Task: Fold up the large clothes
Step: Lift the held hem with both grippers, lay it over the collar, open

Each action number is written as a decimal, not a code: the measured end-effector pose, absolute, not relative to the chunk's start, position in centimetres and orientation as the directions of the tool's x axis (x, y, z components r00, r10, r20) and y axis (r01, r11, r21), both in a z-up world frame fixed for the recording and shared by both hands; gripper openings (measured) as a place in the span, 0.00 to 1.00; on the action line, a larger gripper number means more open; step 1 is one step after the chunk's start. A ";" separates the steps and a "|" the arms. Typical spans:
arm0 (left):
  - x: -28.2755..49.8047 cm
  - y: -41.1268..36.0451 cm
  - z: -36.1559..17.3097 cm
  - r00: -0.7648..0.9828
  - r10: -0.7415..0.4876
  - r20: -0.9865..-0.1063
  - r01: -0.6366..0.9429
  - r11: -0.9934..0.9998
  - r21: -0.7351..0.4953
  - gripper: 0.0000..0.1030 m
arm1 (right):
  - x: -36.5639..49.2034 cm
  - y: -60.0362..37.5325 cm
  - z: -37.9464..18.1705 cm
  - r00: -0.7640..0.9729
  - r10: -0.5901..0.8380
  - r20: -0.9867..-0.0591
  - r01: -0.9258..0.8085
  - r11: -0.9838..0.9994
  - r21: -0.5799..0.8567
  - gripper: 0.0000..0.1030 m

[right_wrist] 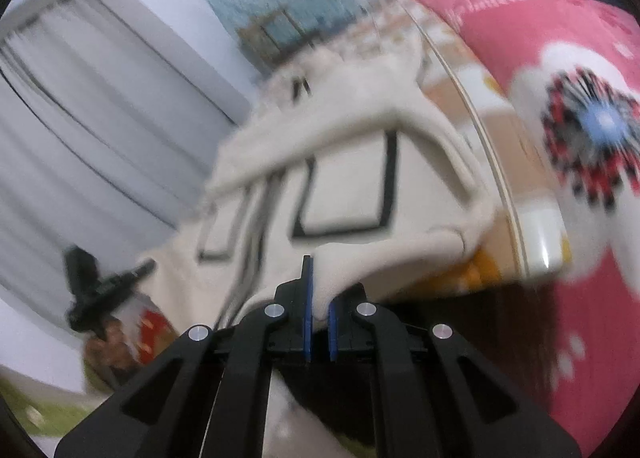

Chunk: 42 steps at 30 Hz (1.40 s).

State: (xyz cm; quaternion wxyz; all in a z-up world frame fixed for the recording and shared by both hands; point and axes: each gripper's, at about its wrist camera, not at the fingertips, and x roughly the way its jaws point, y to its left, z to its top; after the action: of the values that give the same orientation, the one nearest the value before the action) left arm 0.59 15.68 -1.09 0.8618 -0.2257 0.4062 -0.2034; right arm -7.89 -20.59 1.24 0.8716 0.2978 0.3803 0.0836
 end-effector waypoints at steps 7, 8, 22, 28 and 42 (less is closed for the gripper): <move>7.6 18.1 -2.9 0.602 -0.557 -0.573 0.042 0.738 -0.674 0.06 | -1.2 -22.9 3.2 0.780 0.322 -0.536 0.088 0.792 0.605 0.06; 8.4 18.3 -3.4 0.601 -0.560 -0.571 0.028 0.728 -0.685 0.07 | -0.1 -23.3 3.0 0.788 0.314 -0.530 0.094 0.789 0.607 0.06; 8.1 20.8 -4.2 0.680 -0.327 -0.657 -0.055 0.870 -0.489 0.54 | 0.8 -25.3 0.8 0.734 0.026 -0.679 0.266 0.909 0.321 0.57; 7.9 16.7 -5.8 0.601 -0.120 -0.790 -0.025 0.985 -0.170 0.57 | 2.0 -23.2 -1.7 0.622 -0.074 -0.779 0.228 0.970 0.090 0.57; 4.4 14.9 -0.1 0.703 -0.059 -0.709 0.039 0.998 -0.045 0.07 | -0.4 -22.1 2.2 0.688 0.006 -0.726 0.151 0.977 0.152 0.13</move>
State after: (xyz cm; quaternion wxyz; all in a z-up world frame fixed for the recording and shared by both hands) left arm 4.35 14.86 -0.11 0.9226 -0.0131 0.3846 -0.0268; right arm -0.44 -22.07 2.24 0.9131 0.1001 0.3933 -0.0397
